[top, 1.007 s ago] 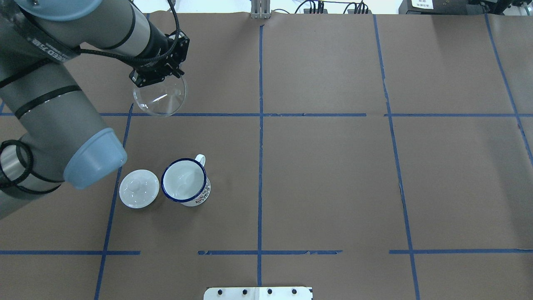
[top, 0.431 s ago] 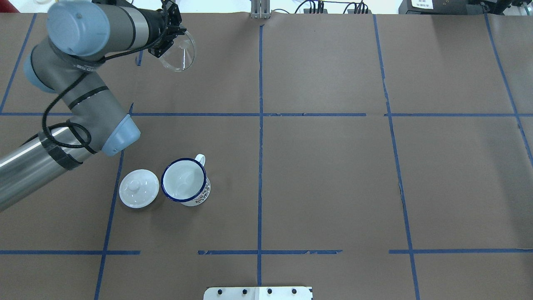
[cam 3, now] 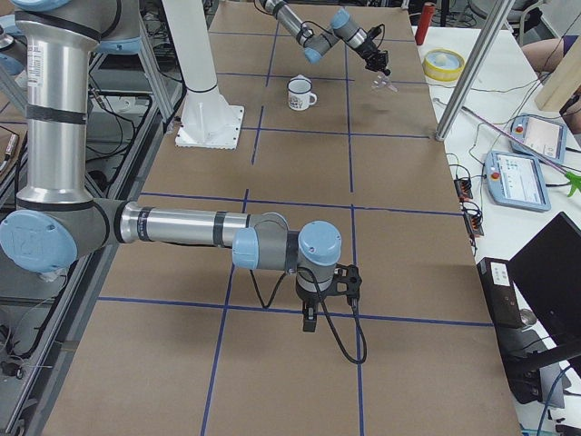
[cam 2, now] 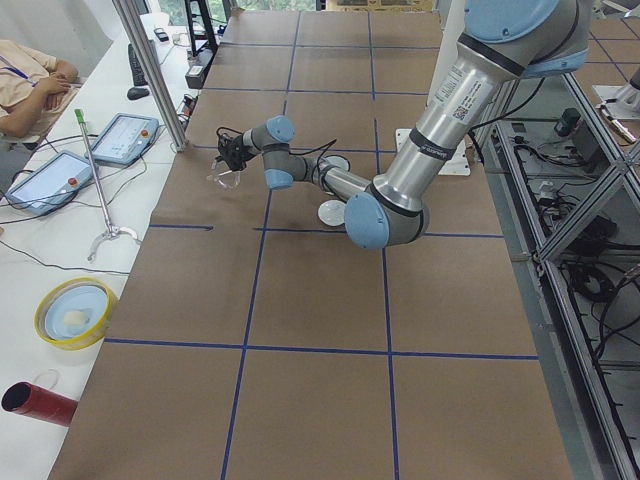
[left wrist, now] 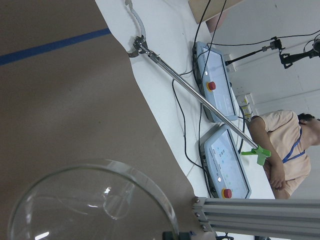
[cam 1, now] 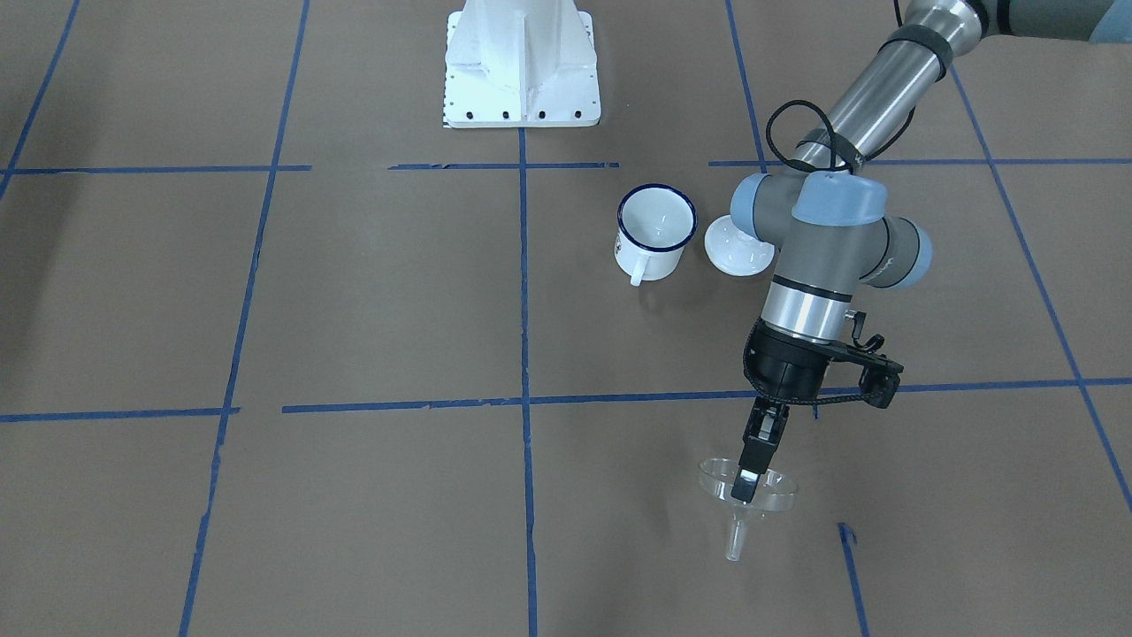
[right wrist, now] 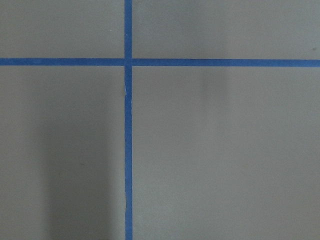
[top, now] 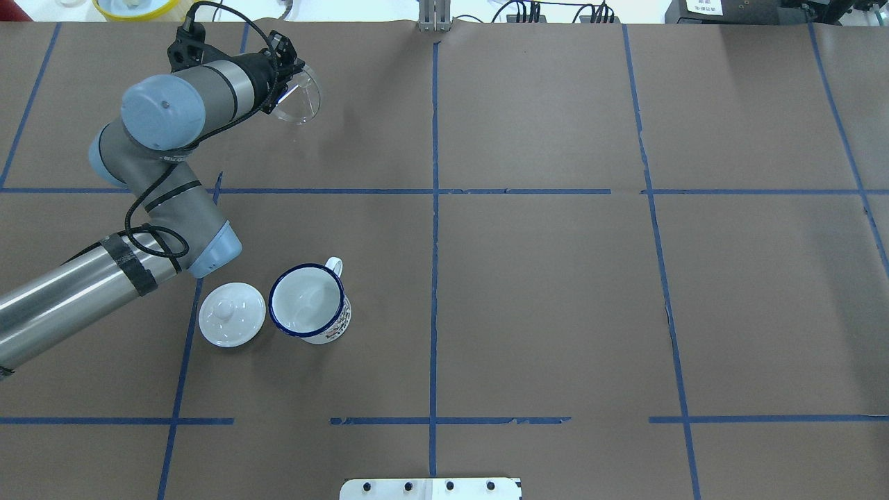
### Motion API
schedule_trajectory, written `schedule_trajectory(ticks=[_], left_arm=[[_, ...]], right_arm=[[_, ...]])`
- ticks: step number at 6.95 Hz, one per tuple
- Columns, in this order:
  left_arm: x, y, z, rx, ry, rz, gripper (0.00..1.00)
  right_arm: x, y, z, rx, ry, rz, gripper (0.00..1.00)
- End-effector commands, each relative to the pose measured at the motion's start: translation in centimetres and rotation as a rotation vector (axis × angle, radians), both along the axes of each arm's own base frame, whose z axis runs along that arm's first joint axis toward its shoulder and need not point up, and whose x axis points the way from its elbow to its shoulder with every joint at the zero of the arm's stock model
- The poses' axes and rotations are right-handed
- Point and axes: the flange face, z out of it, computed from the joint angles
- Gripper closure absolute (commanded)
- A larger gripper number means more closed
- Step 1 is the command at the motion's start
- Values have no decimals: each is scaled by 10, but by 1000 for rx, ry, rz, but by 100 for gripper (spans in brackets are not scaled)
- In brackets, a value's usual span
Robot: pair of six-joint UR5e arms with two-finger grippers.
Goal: Remove funnel from cup
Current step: 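Carry the funnel farther from the robot and set it down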
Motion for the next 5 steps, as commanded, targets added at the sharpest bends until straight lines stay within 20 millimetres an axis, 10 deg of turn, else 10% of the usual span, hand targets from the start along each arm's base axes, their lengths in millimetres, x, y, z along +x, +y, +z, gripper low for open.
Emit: schedule_trajectory(ticks=[1,5], left_arm=[[5,-2,13,71,72,5,100],[23,38,17,103,77,116,100]], right_arm=[[0,0,0,0,0,0,0],[0,0,0,0,0,0,0]])
